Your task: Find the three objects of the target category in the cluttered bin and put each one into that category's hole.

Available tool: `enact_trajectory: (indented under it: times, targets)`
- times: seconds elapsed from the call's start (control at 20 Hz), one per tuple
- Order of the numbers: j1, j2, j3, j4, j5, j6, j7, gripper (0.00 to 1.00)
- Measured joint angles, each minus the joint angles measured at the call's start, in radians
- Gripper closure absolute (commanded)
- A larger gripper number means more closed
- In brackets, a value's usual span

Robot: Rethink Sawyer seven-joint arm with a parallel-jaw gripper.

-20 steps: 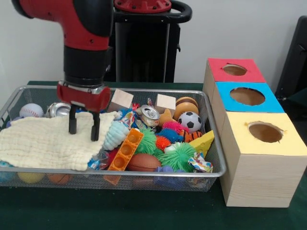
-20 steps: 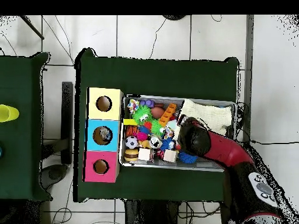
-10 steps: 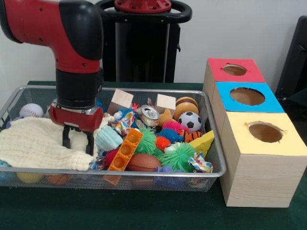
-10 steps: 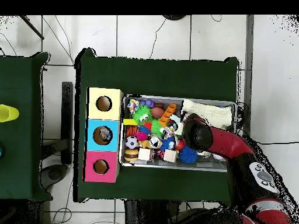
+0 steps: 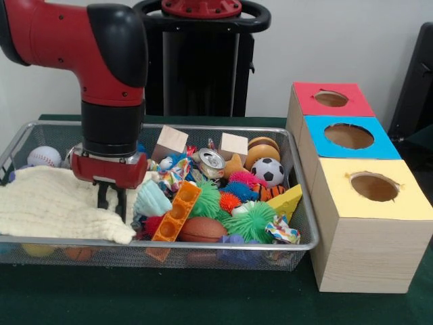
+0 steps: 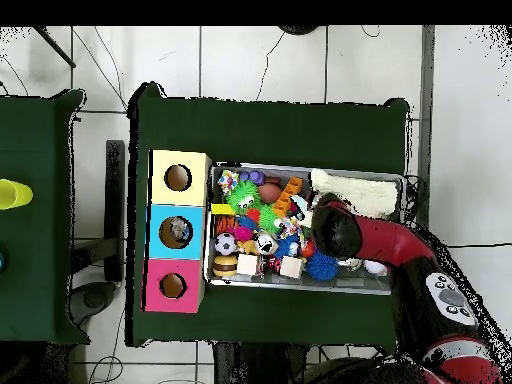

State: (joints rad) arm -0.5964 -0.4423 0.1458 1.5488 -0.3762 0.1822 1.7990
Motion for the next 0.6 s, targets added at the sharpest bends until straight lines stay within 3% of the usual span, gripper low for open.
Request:
enact_trajectory:
  times: [0.6]
  targets:
    - [0.015,-0.007,-0.003,-0.01,-0.039,0.025,0.0,1.0]
